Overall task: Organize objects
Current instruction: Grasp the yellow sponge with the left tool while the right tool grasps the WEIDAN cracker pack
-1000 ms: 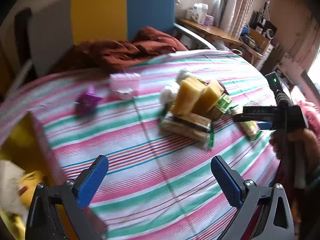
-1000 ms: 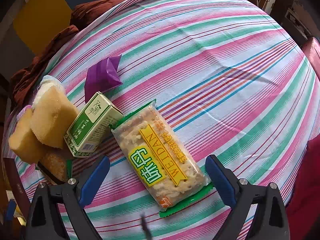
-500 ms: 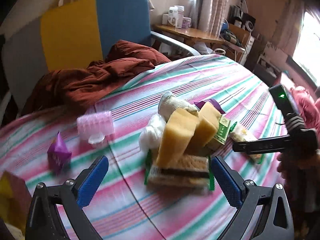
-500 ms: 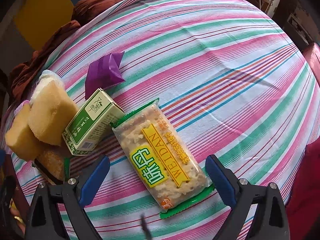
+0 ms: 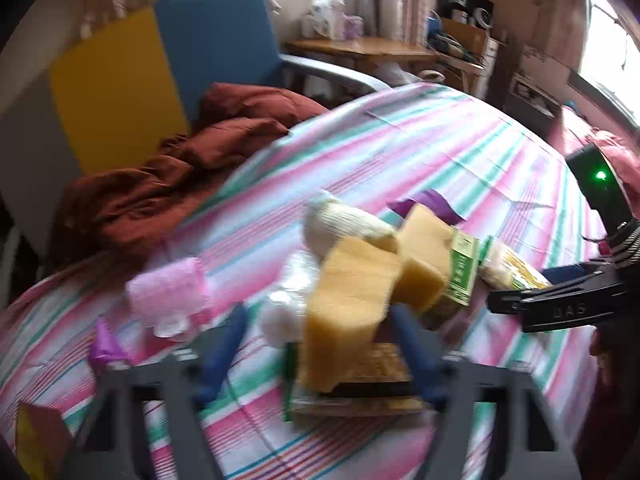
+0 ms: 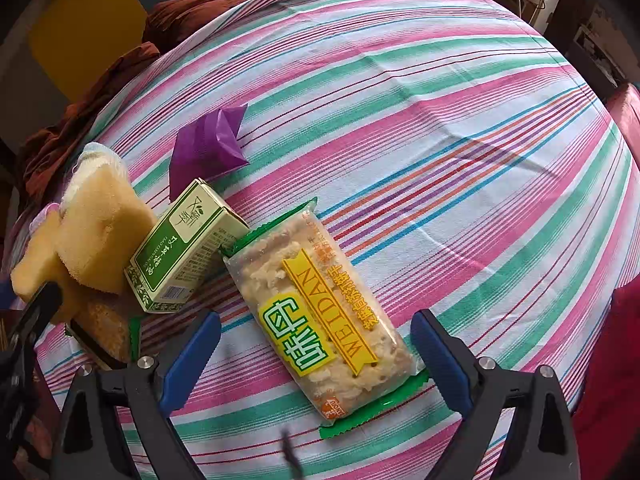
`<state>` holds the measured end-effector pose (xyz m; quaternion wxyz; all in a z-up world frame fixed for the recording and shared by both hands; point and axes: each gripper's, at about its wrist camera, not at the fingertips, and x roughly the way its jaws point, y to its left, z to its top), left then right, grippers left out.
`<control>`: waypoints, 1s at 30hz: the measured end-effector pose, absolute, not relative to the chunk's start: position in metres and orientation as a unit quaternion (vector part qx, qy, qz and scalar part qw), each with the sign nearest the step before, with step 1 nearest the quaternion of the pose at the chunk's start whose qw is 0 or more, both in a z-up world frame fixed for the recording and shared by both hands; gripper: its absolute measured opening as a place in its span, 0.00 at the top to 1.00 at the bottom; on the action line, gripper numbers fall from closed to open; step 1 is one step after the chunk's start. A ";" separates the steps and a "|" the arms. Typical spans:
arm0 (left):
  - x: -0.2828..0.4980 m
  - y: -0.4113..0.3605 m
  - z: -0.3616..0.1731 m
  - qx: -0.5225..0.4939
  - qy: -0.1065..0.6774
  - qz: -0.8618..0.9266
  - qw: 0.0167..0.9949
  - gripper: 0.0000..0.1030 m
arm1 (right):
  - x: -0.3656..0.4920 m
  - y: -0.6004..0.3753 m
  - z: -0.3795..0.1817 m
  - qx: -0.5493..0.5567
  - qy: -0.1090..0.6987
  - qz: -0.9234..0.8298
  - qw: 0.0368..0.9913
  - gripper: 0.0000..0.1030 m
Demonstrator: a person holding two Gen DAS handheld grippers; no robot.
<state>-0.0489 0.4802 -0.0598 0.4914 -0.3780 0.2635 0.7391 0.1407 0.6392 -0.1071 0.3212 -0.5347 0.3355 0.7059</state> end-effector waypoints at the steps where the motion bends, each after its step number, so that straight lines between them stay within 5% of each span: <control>1: -0.047 0.482 -0.061 -0.381 0.264 0.732 0.499 0.58 | 0.139 0.638 -0.107 -0.535 0.335 0.706 0.322 0.07; 4: -0.036 0.478 -0.060 -0.372 0.266 0.731 0.506 0.67 | 0.144 0.640 -0.105 -0.533 0.332 0.705 0.329 0.15; 18: -0.011 0.394 -0.028 -0.378 0.176 0.758 0.502 0.67 | 0.180 0.657 -0.091 -0.507 0.343 0.707 0.354 0.47; 30: -0.009 0.294 -0.005 -0.384 0.105 0.795 0.457 0.67 | 0.222 0.663 -0.053 -0.406 0.377 0.774 0.307 0.50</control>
